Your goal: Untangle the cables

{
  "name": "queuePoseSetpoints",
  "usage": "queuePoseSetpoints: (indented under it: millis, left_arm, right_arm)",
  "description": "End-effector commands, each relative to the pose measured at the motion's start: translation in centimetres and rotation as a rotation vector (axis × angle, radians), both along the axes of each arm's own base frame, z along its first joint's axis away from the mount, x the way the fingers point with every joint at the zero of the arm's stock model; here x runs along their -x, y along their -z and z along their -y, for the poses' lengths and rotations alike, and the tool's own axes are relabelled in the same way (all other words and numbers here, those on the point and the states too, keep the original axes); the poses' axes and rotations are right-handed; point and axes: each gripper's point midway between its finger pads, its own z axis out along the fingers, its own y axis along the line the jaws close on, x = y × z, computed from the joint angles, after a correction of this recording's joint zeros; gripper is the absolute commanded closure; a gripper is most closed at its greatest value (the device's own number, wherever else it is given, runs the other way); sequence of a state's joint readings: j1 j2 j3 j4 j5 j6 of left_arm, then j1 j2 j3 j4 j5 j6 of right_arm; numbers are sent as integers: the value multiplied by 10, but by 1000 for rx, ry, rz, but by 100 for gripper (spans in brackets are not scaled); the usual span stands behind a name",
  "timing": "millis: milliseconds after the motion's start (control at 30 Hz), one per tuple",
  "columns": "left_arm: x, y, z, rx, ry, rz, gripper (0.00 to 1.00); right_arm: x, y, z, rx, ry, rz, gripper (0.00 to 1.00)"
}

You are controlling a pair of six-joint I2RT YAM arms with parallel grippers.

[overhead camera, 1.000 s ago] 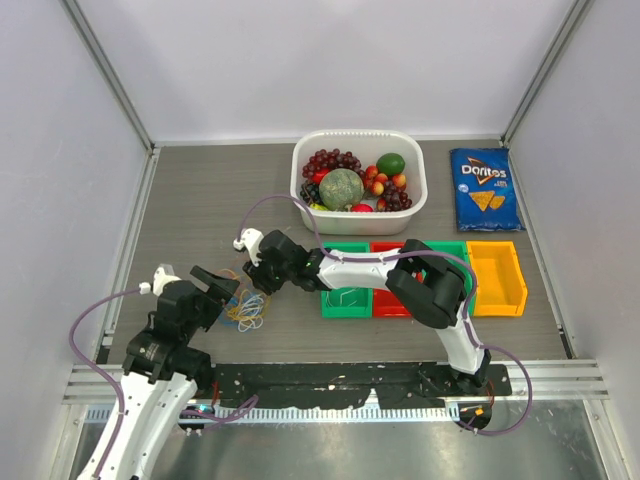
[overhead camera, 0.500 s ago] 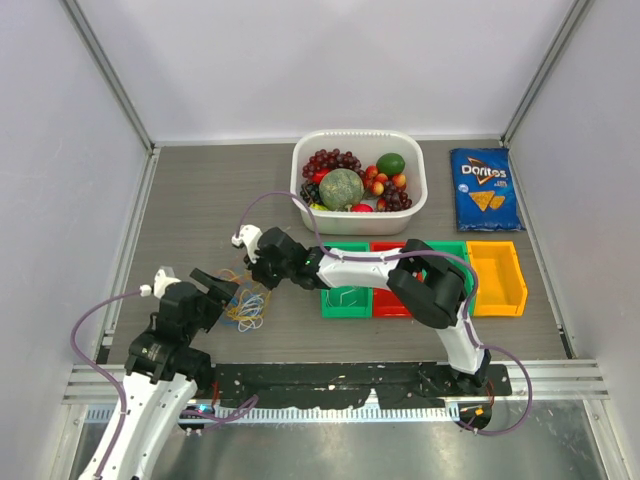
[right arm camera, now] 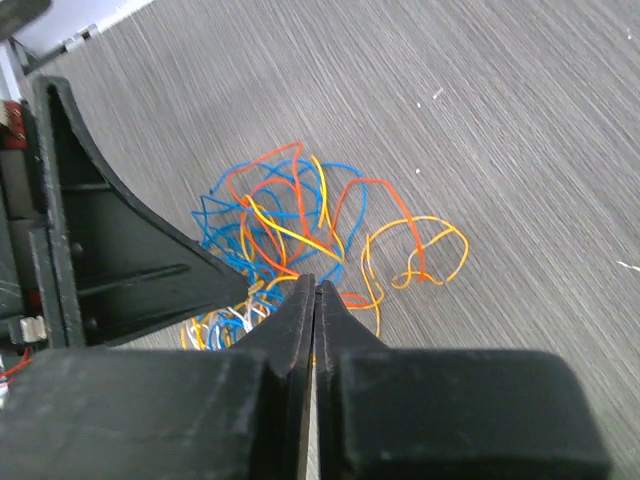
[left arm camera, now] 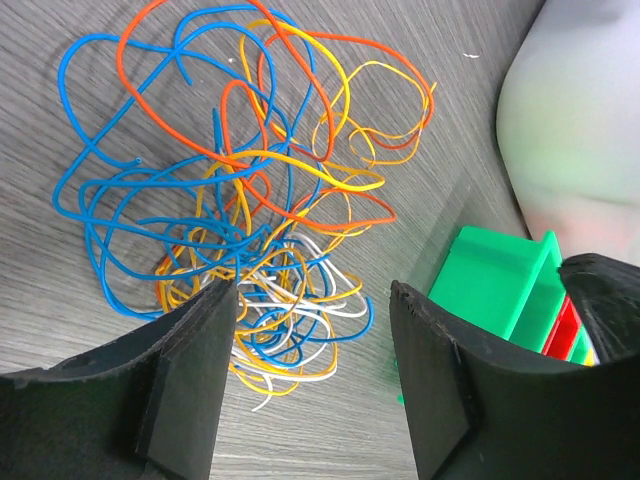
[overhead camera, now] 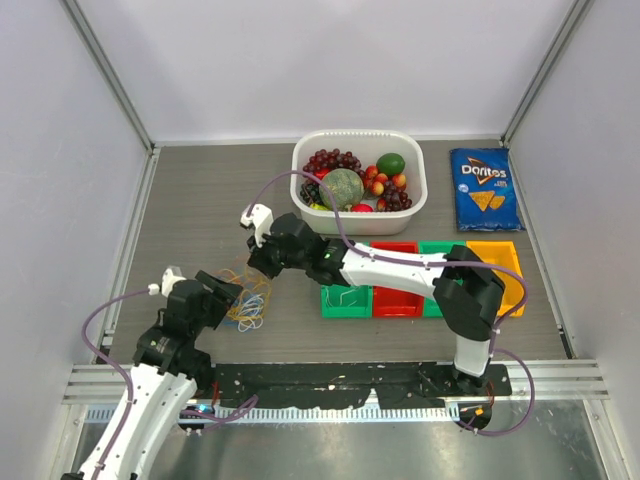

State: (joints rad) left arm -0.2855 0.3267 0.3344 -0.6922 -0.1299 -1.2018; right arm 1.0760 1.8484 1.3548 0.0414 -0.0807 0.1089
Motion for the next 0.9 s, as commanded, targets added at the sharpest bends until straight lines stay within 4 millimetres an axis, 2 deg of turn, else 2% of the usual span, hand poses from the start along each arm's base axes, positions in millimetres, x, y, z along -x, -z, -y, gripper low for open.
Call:
queuePoseSetpoints:
  millis: [0, 67, 100, 133, 200, 333, 400, 467, 500, 667, 867]
  left_arm:
    - [-8, -18, 0, 21, -18, 60, 35]
    - [-6, -23, -5, 15, -39, 73, 34]
    - [-5, -23, -7, 11, -49, 75, 34]
    - [-4, -24, -9, 9, -58, 81, 35]
    - [-3, -23, -10, 10, -61, 90, 35]
    - [-2, -19, -10, 19, -64, 86, 37]
    - [-2, -18, -10, 14, -67, 81, 38]
    - [-1, -16, -11, 6, -71, 66, 38]
    - [-1, -17, -12, 5, -72, 66, 38]
    - [0, -18, -11, 7, -70, 64, 38]
    - [0, -17, -12, 8, -74, 67, 37]
  right_arm:
    - [1, -13, -6, -45, -27, -9, 81]
    - [-5, -2, -8, -7, -22, -32, 67]
    - [-11, -1, -12, -8, -2, -36, 64]
    - [-11, 10, -6, 37, 20, -54, 59]
    - [-11, 15, -5, 47, 15, -53, 54]
    - [-1, 23, -8, 77, -144, 43, 53]
    - [-2, 32, -7, 107, -189, 86, 53]
    - [-6, 34, -15, 101, -230, 149, 53]
    - [-5, 33, -19, 90, -251, 156, 53]
    - [1, 51, -36, 106, -355, 143, 51]
    - [-3, 62, -41, 115, -362, 140, 51]
